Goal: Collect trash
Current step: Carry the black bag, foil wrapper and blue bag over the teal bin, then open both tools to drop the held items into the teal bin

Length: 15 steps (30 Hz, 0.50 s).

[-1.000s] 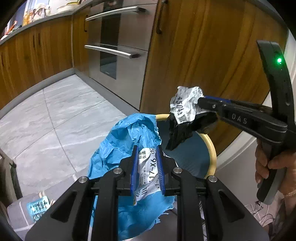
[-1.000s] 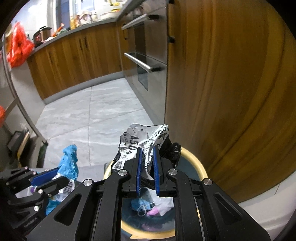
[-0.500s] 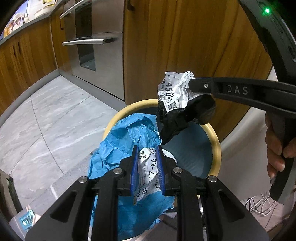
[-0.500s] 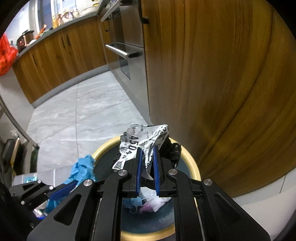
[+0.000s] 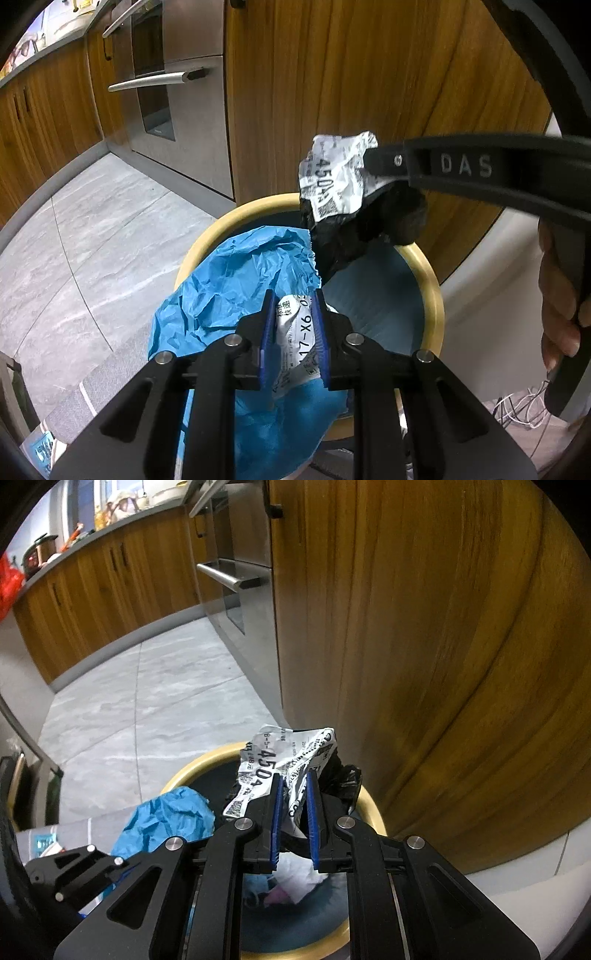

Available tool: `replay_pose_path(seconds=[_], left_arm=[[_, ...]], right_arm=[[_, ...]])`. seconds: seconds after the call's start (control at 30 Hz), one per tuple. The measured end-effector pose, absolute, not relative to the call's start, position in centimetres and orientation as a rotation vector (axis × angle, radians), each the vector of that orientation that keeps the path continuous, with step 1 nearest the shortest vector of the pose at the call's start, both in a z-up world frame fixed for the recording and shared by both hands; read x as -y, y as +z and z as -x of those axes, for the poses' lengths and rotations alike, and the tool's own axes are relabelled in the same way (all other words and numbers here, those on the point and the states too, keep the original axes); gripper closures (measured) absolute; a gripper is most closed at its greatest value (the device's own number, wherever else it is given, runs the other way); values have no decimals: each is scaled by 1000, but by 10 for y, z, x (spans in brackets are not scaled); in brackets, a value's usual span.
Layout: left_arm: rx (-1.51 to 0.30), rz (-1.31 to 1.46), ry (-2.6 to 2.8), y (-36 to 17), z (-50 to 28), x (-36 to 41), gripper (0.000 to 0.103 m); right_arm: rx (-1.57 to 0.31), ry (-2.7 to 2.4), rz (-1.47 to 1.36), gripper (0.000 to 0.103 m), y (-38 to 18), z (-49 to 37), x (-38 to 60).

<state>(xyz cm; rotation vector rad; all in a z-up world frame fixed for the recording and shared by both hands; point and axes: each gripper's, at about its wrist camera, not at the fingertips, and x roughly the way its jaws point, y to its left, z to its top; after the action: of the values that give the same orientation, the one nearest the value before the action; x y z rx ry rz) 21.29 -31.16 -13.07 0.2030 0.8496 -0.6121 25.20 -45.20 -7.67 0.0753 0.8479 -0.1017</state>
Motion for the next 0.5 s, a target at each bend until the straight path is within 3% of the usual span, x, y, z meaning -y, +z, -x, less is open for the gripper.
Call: replay_pose_path(seconds=[0.07, 0.17, 0.3, 0.4, 0.5], left_arm=[[-845, -211, -605, -130, -213, 311, 79], [-831, -215, -587, -128, -213, 308, 63], [-831, -194, -570, -125, -213, 299, 61], [-821, -180, -546, -122, -213, 290, 53], [-803, -159, -520, -116, -212, 279, 40]], right_arm=[[-849, -105, -69, 89, -77, -252, 453], [-849, -109, -70, 89, -77, -253, 454], [-846, -107, -72, 86, -75, -252, 453], [-844, -101, -63, 86, -74, -252, 450], [-839, -101, -54, 76, -73, -253, 449]])
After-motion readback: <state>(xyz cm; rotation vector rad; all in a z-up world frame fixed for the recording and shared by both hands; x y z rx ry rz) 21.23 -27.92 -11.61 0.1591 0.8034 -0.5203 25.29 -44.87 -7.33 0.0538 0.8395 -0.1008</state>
